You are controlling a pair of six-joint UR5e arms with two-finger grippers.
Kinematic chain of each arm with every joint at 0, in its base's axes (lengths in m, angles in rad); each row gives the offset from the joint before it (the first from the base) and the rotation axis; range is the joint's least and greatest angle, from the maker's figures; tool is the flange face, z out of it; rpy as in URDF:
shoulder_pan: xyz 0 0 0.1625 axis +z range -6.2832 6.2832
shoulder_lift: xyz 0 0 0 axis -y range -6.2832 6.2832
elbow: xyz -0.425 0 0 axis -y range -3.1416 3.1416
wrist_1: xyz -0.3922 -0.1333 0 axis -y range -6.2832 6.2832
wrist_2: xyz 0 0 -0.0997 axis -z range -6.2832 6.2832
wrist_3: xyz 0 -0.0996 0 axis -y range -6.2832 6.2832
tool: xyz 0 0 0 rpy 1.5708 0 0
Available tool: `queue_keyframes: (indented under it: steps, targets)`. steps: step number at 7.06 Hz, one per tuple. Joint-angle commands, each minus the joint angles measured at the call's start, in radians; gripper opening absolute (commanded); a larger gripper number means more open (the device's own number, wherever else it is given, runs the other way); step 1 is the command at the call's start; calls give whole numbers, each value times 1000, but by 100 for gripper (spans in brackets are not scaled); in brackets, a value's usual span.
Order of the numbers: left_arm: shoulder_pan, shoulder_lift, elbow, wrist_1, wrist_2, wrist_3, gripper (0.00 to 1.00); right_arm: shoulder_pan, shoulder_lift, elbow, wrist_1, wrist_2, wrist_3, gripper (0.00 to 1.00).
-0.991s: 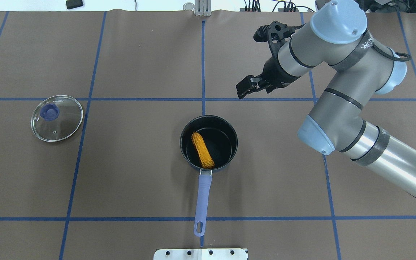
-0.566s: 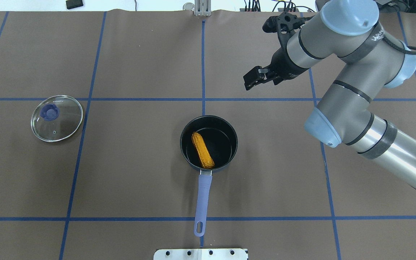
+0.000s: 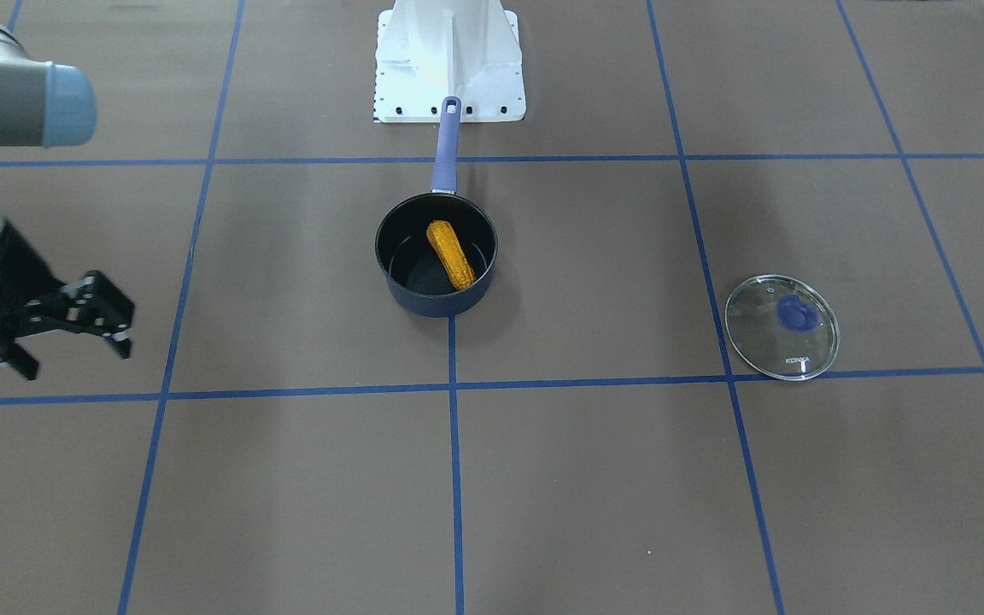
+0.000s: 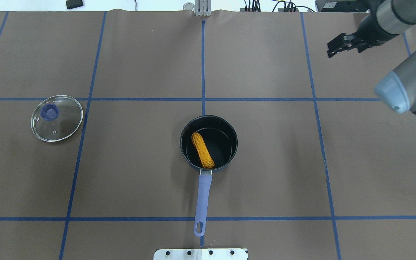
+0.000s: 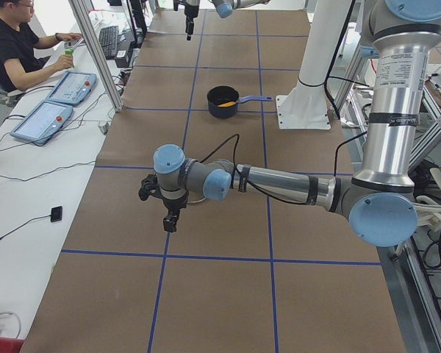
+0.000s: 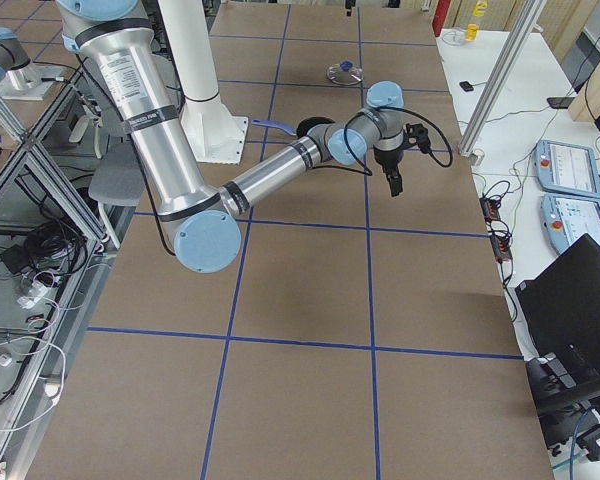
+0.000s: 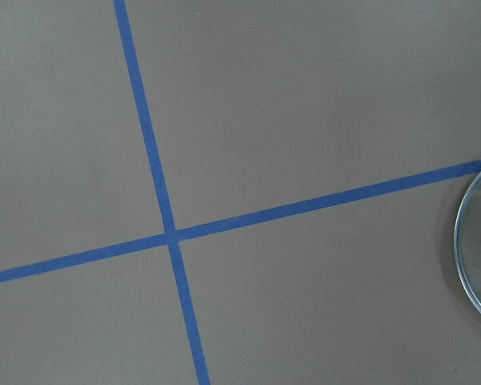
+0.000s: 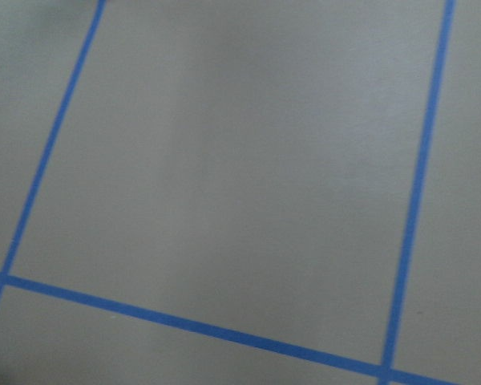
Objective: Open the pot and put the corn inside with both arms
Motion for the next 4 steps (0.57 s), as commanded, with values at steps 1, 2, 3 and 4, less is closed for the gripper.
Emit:
queue_keyframes:
  steps: [1,2,3,4]
  targets:
    - [0,0,1,0,1,-1,99,162,-75,-50,-94,93,-145,100]
    - [0,0,0,0,1,-1,99,215,-132,-58,-96,113,-247,100]
    - [0,0,1,0,1,-1,99,262,-178,-67,-104,130,-339,100]
    - [0,0,1,0,1,-3,99,310,-227,-86,-108,162,-373,100]
